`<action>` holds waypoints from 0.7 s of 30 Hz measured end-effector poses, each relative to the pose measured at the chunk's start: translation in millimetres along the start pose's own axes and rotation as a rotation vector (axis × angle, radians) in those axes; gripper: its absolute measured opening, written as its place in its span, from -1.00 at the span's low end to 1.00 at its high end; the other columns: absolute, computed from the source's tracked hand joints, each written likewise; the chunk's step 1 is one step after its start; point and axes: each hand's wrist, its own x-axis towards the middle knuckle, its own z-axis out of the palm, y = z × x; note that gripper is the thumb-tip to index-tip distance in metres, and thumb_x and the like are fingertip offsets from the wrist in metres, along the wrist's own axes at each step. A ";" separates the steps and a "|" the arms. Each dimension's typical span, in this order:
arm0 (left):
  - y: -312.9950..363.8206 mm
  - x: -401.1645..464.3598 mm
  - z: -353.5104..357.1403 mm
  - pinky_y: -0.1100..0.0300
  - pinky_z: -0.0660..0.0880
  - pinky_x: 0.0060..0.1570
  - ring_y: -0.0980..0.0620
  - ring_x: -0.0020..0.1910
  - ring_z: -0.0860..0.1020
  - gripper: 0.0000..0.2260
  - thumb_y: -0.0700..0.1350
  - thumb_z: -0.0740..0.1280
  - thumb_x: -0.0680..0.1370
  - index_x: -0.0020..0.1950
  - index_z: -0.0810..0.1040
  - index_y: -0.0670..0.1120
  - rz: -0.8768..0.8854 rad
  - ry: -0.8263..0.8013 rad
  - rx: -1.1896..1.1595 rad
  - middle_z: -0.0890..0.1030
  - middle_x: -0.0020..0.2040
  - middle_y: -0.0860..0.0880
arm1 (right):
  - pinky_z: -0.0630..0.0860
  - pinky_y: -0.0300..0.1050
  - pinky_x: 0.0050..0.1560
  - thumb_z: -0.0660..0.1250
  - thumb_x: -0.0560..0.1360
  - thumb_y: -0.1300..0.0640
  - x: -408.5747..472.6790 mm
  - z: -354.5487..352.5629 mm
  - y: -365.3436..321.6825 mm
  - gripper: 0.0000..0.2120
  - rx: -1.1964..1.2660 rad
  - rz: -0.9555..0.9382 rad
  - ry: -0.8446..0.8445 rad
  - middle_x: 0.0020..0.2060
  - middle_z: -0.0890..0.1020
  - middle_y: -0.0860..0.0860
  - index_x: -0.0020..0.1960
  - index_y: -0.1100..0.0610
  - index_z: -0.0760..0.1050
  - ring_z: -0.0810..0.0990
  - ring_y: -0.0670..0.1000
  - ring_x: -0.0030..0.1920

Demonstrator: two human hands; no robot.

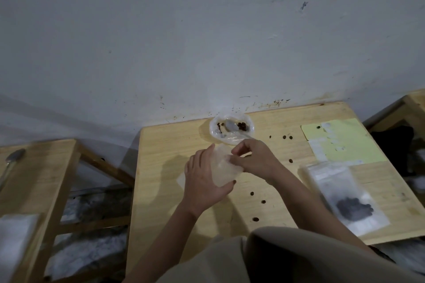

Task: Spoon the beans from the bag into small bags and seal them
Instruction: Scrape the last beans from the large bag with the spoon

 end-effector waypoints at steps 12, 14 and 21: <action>-20.4 68.4 19.9 0.28 0.14 0.29 0.14 0.46 0.06 0.05 0.15 0.61 0.19 0.53 0.07 0.08 -0.316 -0.381 -0.317 -0.11 0.50 0.08 | 0.53 -0.12 -0.19 0.31 0.51 0.27 67.1 -25.9 71.9 -0.90 0.836 0.529 0.440 -0.32 0.46 0.11 -0.02 0.28 0.44 0.51 0.01 -0.34; -23.1 83.9 23.0 0.24 0.12 0.31 0.10 0.50 0.01 0.08 0.14 0.61 0.19 0.54 0.02 0.12 -0.361 -0.463 -0.319 -0.19 0.52 0.06 | 0.54 -0.14 -0.22 0.31 0.51 0.28 81.7 -23.6 73.0 -0.81 0.885 0.473 0.420 -0.30 0.51 0.11 0.11 0.26 0.42 0.53 -0.01 -0.32; -26.3 116.5 31.8 0.24 0.19 0.25 0.12 0.40 0.17 0.07 0.11 0.59 0.25 0.56 -0.03 0.04 -0.412 -0.605 -0.335 0.13 0.46 0.04 | 0.61 -0.08 0.02 0.36 0.48 0.32 111.7 -18.8 60.0 -0.79 0.884 0.318 0.439 -0.21 0.60 0.14 0.11 0.34 0.52 0.61 0.00 -0.18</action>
